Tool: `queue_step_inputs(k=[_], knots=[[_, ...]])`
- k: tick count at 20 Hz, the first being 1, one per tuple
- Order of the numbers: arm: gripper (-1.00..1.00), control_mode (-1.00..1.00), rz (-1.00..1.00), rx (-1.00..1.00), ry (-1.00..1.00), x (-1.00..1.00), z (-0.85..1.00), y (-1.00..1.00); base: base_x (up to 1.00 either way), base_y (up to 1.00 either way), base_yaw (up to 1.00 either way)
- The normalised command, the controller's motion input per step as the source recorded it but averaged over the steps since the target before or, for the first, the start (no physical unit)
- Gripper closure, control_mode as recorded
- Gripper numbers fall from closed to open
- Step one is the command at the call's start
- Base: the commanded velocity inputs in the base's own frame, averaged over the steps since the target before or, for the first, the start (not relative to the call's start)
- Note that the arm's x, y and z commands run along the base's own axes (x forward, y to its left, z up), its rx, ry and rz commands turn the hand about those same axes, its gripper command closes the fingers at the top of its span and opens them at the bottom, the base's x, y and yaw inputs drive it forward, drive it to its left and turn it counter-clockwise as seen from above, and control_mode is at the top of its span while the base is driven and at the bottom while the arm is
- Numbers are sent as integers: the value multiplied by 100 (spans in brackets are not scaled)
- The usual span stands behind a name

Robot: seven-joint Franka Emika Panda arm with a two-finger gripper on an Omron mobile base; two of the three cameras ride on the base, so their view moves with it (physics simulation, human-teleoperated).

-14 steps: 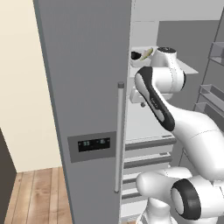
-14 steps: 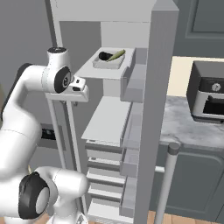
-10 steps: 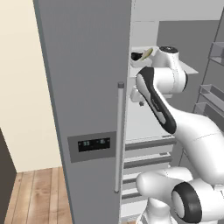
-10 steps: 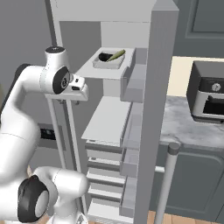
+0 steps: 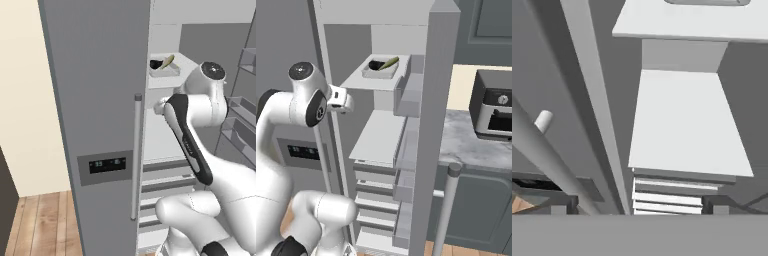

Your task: Place the tupperware containing the fish and eggplant meal in the microwave. Close the microwave door and press the start button to reheat the meal.

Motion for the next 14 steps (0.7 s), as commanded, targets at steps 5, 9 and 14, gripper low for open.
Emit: queue_step_inputs(k=[5,9,14], knots=[[-100,-100,-10,9,-37,-1,64,-8,0,0,0],[-100,-100,-12,19,-32,0,50,-26,0,0,0],[-100,-100,-4,29,-4,4,23,-51,0,0,0]])
